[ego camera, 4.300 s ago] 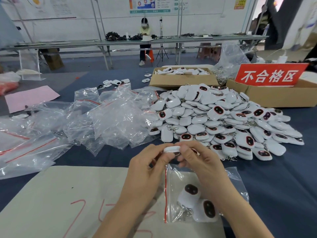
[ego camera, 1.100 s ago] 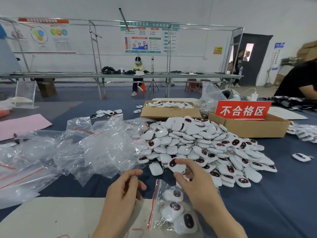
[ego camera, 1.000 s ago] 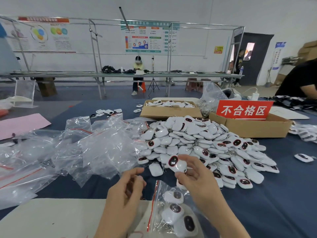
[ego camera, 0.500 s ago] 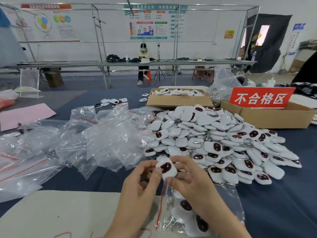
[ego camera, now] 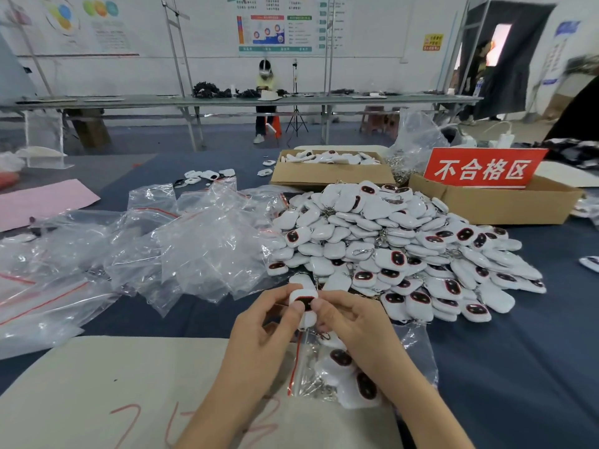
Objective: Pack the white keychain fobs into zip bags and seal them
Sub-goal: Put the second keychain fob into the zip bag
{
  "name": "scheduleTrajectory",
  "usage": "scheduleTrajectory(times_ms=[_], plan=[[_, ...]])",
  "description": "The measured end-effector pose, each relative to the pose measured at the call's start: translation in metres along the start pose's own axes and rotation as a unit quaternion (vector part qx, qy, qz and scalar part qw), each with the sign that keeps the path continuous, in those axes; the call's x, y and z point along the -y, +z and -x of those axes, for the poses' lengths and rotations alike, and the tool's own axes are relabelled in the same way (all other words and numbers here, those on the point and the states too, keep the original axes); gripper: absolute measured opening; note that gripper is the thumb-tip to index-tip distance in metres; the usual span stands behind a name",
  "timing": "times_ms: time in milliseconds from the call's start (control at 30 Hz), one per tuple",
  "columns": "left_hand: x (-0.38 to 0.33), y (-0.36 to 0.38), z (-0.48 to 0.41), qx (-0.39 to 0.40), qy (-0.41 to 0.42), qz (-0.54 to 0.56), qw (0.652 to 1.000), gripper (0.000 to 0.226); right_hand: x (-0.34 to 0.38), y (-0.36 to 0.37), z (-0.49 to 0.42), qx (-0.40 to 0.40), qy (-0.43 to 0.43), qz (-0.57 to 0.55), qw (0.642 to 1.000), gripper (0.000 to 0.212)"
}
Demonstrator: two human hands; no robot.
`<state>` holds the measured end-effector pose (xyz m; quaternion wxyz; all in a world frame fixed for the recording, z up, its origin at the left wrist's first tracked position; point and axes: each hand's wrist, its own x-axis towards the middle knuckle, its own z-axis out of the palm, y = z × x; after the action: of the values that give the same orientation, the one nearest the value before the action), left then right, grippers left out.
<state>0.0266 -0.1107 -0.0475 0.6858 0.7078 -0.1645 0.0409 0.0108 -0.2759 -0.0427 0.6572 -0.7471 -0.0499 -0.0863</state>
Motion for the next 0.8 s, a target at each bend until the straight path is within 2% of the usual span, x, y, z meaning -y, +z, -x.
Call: scheduleTrajectory(times_ms=[233,800], plan=[[0.0007,-0.003,-0.0031,0.01,-0.024,0.02,0.999,0.025,0.0019,-0.0001,0.0017,0.004,0.011,-0.007,1.0,0.01],[-0.0001,-0.0017,-0.003,0.028,-0.037,0.039,0.998,0.021,-0.0043,-0.0006,0.0002,-0.024,0.028,0.019,0.999,0.015]])
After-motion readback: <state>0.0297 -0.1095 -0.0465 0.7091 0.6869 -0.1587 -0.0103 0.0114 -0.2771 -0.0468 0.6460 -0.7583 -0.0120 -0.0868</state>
